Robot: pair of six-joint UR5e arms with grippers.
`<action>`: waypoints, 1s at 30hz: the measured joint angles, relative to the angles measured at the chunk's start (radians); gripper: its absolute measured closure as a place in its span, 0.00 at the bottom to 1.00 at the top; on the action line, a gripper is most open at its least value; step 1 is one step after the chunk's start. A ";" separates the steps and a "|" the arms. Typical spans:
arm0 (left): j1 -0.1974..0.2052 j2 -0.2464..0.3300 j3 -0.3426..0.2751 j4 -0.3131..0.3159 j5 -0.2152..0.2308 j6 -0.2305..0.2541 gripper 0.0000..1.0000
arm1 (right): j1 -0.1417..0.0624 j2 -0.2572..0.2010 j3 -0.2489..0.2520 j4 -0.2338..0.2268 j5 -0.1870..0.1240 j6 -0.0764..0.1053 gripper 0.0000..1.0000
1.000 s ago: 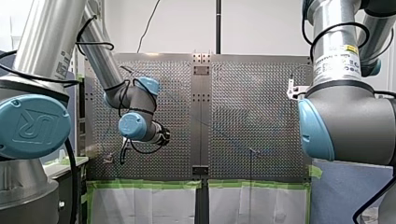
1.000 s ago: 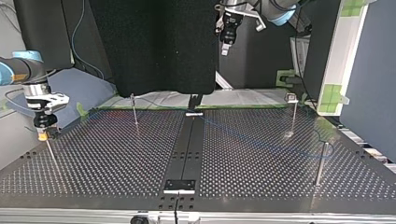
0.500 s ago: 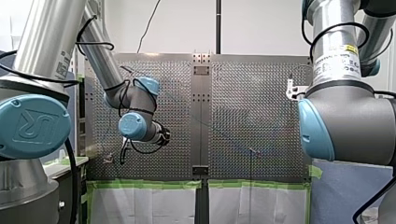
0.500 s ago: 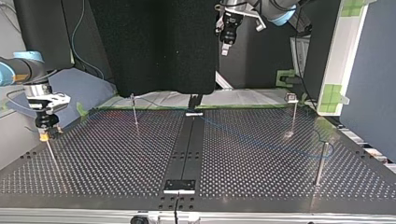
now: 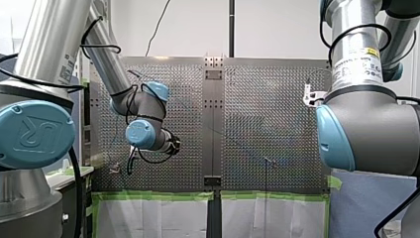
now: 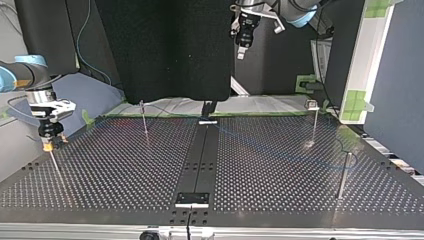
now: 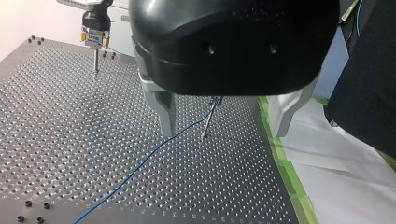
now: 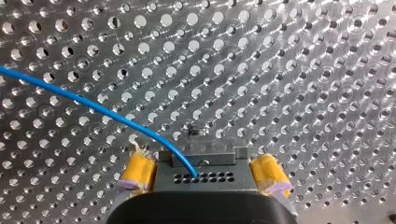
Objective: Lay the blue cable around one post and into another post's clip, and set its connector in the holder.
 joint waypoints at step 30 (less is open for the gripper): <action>-0.002 0.000 0.000 -0.001 0.000 0.000 0.00 | -0.004 0.000 0.000 0.002 0.012 0.000 0.01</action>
